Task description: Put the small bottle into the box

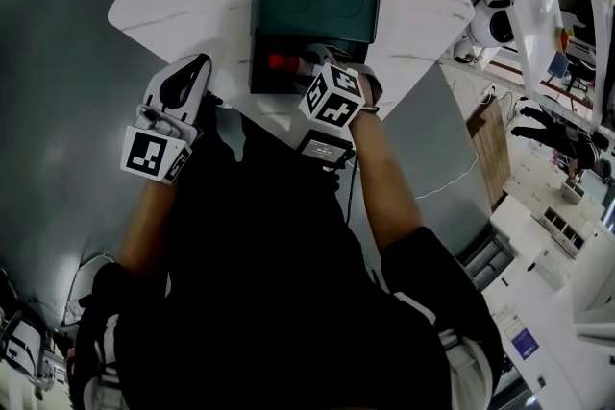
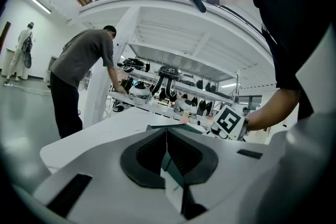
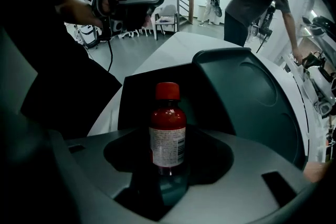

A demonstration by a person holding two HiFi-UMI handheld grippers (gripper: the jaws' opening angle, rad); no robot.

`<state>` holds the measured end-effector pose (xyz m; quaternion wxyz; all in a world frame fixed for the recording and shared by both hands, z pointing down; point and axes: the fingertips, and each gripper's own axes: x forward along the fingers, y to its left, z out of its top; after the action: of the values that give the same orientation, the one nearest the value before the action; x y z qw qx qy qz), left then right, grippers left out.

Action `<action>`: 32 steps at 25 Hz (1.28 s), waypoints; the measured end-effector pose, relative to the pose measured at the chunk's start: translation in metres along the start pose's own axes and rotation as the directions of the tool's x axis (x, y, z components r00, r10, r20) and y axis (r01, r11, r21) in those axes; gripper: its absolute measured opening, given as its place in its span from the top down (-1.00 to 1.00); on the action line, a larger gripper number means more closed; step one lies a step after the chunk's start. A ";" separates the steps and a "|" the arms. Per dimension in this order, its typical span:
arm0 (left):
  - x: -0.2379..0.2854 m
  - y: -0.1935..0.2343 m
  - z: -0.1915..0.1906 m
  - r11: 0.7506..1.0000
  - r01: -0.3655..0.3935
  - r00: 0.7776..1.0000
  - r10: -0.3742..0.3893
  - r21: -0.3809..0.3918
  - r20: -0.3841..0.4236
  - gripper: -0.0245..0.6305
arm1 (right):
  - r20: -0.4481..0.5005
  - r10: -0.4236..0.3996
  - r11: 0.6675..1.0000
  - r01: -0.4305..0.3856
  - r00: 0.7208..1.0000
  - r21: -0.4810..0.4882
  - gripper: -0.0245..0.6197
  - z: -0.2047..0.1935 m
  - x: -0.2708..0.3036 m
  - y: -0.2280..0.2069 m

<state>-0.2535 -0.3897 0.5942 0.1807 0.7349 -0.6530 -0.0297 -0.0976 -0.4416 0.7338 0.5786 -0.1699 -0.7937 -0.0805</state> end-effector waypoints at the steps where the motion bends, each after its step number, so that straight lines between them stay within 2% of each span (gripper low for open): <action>1: 0.000 0.001 -0.001 1.000 0.001 1.000 -0.001 -0.001 0.000 0.86 | -0.002 0.004 1.000 -0.004 1.000 0.001 0.19 0.001 0.002 0.000; 6: -0.003 0.005 0.001 1.000 -0.003 1.000 0.003 -0.004 0.002 0.86 | -0.035 0.025 1.000 -0.025 0.999 0.010 0.20 0.002 0.008 0.003; 12: -0.003 0.010 -0.002 1.000 0.003 1.000 -0.003 -0.002 0.001 0.86 | -0.030 0.032 0.999 -0.031 0.999 0.039 0.19 0.000 0.013 0.002; 16: -0.001 0.008 0.004 1.000 0.029 0.999 -0.029 0.012 0.016 0.86 | -0.028 0.038 0.994 -0.035 0.999 0.101 0.16 -0.003 0.013 -0.001; 21: -0.002 0.009 0.020 0.996 0.084 0.996 -0.086 0.039 0.040 0.86 | 0.056 0.008 0.982 -0.018 0.998 0.190 0.16 0.009 -0.014 -0.004; 24: -0.005 0.011 0.035 0.990 0.125 0.990 -0.129 0.063 0.061 0.86 | 0.175 -0.058 0.964 0.010 0.983 0.264 0.21 0.033 -0.047 -0.010; 26: -0.005 0.013 0.049 0.985 0.158 0.984 -0.163 0.077 0.075 0.86 | 0.279 -0.150 0.942 0.051 0.948 0.332 0.46 0.052 -0.077 -0.020; 28: -0.003 0.011 0.065 0.976 0.200 0.975 -0.207 0.080 0.082 0.86 | 0.377 -0.266 0.908 0.099 0.887 0.408 0.77 0.068 -0.112 -0.031; 30: -0.001 0.007 0.081 0.965 0.251 0.962 -0.258 0.081 0.086 0.86 | 0.459 -0.380 0.866 0.136 0.803 0.480 0.80 0.081 -0.148 -0.037; 32: 0.000 0.002 0.098 0.948 0.302 0.946 -0.311 0.100 0.095 0.86 | 0.527 -0.490 0.820 0.161 0.695 0.550 0.82 0.093 -0.184 -0.038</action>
<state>-0.2832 -0.4121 0.5033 0.1066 0.8317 -0.5403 -0.0701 -0.1439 -0.4794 0.5327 0.2664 0.1041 -0.9556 0.0704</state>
